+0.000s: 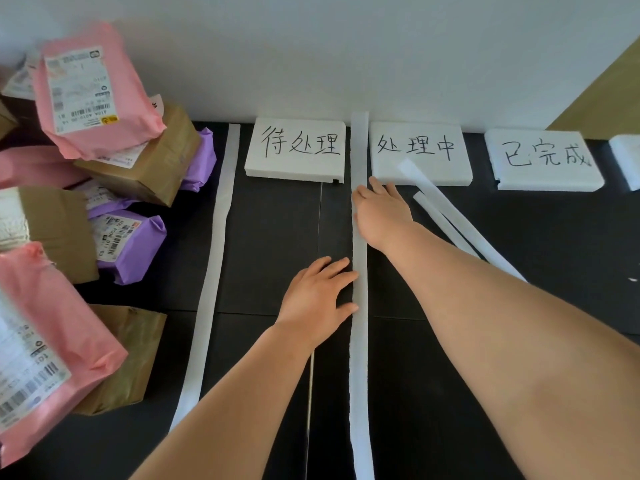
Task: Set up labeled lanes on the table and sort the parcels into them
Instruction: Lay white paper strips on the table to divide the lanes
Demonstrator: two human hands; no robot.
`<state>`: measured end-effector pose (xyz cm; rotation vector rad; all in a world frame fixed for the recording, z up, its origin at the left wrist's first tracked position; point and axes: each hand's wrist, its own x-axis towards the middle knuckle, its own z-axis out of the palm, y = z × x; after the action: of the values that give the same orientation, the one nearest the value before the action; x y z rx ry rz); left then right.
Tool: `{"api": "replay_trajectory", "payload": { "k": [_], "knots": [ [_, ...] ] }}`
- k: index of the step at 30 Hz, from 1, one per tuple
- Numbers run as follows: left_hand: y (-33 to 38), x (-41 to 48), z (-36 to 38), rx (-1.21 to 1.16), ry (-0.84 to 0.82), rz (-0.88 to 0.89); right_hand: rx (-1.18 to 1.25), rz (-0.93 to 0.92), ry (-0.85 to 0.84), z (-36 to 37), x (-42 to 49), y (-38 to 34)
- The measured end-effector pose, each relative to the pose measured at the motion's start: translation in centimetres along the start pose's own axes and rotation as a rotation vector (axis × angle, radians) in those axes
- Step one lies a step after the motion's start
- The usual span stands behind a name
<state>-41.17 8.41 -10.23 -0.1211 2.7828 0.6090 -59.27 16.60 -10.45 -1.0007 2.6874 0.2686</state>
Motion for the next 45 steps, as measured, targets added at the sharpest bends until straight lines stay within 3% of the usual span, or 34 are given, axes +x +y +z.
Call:
{"api": "replay_trajectory", "payload": {
  "k": [12,18,28,34,42,45],
  "knots": [
    [0.0,0.0,0.3,-0.007,-0.005,0.006,0.096,0.030,-0.093,-0.6,0.1,-0.2],
    [0.4,-0.3,0.9,0.032,0.024,-0.004,0.058,0.019,-0.039,-0.1,-2.5,-1.1],
    [2.0,-6.4,4.2,0.022,0.107,0.043,0.116,0.031,-0.131,-0.2,-4.2,-1.3],
    [2.9,-9.6,5.8,0.050,0.079,0.061,0.248,0.032,-0.041,1.0,-9.4,-2.6],
    [3.3,-15.0,6.5,0.084,-0.047,0.088,0.620,0.413,0.156,4.0,-19.1,-5.4],
    [3.5,-16.4,6.8,0.084,-0.083,0.086,0.741,0.542,0.142,5.3,-22.6,-6.7]
  ]
}}
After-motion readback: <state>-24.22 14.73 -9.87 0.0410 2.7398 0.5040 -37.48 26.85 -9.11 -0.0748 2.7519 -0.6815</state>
